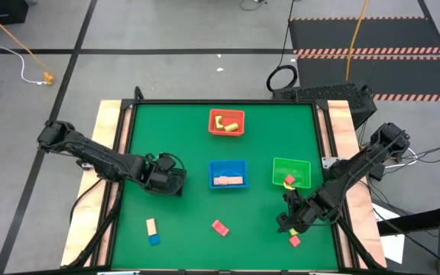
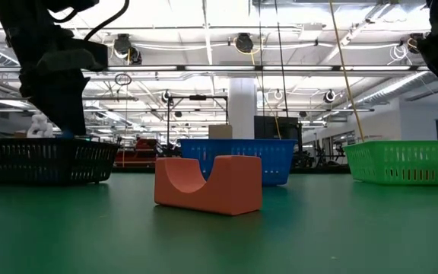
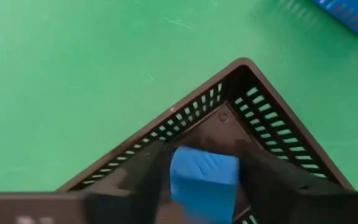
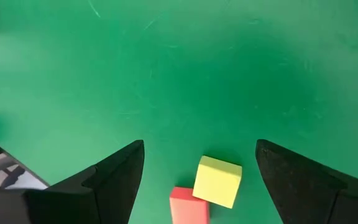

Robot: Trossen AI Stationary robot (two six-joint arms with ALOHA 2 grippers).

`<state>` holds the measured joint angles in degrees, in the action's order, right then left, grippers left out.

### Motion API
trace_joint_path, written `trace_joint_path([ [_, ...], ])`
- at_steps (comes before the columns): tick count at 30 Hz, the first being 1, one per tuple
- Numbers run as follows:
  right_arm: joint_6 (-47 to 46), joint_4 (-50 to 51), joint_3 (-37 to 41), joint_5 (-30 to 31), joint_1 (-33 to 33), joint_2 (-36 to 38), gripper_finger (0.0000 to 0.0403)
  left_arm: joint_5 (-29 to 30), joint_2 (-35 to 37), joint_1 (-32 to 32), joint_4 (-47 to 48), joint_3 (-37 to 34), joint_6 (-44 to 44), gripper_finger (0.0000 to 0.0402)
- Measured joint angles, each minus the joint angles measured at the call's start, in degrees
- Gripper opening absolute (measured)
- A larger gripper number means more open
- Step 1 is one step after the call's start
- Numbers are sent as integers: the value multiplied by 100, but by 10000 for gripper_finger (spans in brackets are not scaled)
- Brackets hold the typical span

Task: Sort & place blocks by color
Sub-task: Put the right blue block into the black bin, then put the green block into the red bin

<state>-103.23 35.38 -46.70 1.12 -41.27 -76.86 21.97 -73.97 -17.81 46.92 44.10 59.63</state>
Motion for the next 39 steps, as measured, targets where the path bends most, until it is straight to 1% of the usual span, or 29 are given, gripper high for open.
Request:
trace_joint_path([
  [2,-117,-4,0,1,-24,-35,297,0,0,-36,-1,0,106,244],
  [4,-278,-21,0,1,-66,-90,297,-1,0,-78,-2,0,219,273],
  [6,-504,-30,0,-7,-120,-152,297,0,0,-133,-10,0,340,291],
  [8,-704,-65,0,-157,-163,-232,297,-1,0,-183,-21,0,420,299],
  [11,-979,-67,0,-404,-228,-361,297,-1,0,-250,-33,0,490,298],
  [15,-1035,-108,0,-488,-266,-578,297,-1,0,-294,-39,0,505,280],
  [20,-786,-304,-2,-884,-274,-922,297,20,0,-294,-46,0,478,254],
  [23,-651,-325,-23,-1024,-268,-1082,292,50,0,-294,-46,0,434,241],
  [26,-483,-311,-27,-1039,-269,-1166,268,59,0,-294,-50,0,393,232],
  [28,-413,-277,-19,-1040,-270,-1174,240,59,0,-294,-52,0,392,227],
  [30,-401,-207,-15,-1042,-270,-1176,201,60,0,-294,-52,0,386,224],
  [33,-230,-144,-20,-1042,-272,-1174,130,97,0,-294,-50,0,352,220],
  [34,-179,-142,-15,-1042,-272,-1176,112,110,0,-294,-52,0,350,219],
  [39,72,-146,-6,-1059,-262,-1094,112,120,1,-288,-103,0,302,218],
])
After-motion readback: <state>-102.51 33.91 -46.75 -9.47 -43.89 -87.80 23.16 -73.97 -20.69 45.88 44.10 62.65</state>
